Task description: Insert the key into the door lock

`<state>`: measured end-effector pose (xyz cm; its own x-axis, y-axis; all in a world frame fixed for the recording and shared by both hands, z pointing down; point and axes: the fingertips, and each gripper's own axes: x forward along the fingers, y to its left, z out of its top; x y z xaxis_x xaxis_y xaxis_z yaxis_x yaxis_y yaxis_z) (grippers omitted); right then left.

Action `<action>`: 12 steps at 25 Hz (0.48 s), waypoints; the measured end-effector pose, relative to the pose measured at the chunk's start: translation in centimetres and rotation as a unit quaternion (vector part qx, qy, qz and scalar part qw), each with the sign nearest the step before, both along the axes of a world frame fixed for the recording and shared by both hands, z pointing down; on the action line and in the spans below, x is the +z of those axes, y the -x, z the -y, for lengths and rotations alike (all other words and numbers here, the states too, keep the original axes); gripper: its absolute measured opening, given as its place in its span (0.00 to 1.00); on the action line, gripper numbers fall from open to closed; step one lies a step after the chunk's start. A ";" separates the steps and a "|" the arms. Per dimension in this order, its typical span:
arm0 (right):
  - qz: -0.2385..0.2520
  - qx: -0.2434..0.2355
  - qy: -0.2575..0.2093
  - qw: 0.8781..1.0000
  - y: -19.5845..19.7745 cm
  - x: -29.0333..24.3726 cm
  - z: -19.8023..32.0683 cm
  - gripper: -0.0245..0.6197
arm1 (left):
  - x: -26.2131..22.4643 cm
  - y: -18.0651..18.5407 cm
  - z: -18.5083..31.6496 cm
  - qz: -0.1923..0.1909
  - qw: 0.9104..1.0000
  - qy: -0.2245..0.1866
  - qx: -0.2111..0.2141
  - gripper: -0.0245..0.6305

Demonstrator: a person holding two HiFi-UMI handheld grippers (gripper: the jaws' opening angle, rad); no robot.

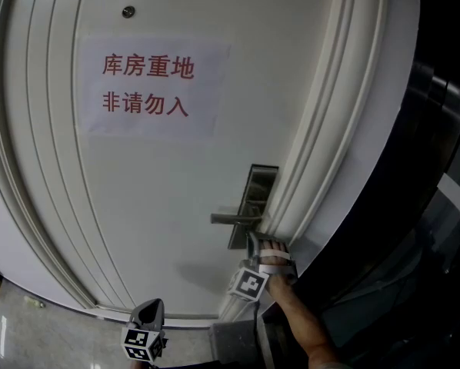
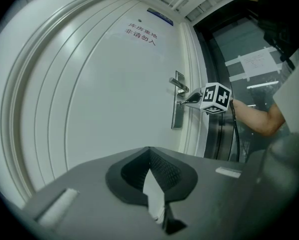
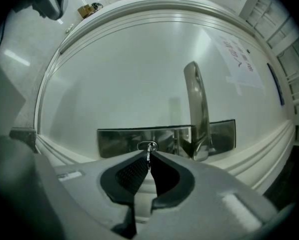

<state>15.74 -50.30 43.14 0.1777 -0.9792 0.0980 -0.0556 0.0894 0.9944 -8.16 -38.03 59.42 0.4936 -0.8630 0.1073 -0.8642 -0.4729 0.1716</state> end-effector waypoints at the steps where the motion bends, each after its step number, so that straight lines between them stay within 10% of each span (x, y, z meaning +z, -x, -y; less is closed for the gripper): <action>1: 0.001 0.001 0.002 1.000 0.0 0.0 0.1 0.06 | 0.0 0.0 0.0 0.000 1.000 0.001 0.000 0.04; 12: -0.027 0.012 -0.008 1.000 -1.3 0.7 2.0 0.06 | 0.2 0.9 0.0 0.002 1.000 0.004 -0.015 0.04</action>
<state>17.02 -52.29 43.83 0.2056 -0.9760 0.0714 -0.0028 0.0724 0.9974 -9.07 -38.00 59.58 0.4673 -0.8763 0.1171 -0.8786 -0.4455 0.1720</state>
